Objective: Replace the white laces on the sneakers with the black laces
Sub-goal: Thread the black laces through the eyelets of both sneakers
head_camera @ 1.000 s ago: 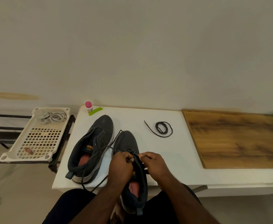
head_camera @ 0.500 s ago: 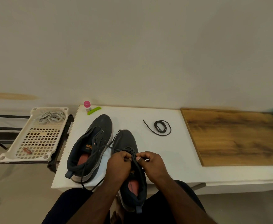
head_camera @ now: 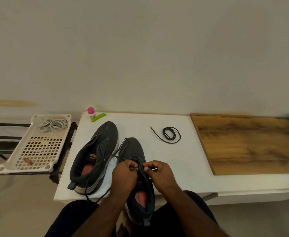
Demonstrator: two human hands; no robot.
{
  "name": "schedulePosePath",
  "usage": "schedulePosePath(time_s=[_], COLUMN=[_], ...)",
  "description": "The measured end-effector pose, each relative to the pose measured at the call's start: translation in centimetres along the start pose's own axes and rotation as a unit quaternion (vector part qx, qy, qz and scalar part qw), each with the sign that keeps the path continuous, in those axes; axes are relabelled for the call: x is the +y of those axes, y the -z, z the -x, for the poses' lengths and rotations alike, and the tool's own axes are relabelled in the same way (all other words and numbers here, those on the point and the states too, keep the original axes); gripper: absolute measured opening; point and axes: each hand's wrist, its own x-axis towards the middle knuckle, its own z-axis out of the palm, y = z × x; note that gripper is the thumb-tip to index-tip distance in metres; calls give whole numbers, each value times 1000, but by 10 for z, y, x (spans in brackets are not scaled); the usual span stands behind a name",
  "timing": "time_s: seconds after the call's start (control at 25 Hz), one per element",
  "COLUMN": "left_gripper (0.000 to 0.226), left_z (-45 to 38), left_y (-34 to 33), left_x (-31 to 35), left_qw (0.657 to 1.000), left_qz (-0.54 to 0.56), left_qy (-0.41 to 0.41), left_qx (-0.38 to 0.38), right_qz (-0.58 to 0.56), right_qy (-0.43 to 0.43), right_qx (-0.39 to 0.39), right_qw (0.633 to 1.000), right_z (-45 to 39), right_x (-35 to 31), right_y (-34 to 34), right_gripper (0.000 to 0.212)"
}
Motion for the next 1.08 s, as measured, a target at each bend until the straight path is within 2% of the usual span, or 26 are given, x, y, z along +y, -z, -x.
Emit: schedulePosePath(time_s=[0.64, 1.08], left_gripper=[24, 20], left_z=[-2, -3], left_y=[-5, -4], left_x=[-4, -6], left_qw=[995, 998], left_qz=[78, 52], left_qy=[59, 35], left_qx=[-18, -9], right_qz=[14, 27], right_qy=[-1, 1], right_qx=[-24, -27], right_qw=[1000, 999], right_z=[-10, -10], right_x=[3, 0], right_y=[2, 5], right_gripper=[15, 14])
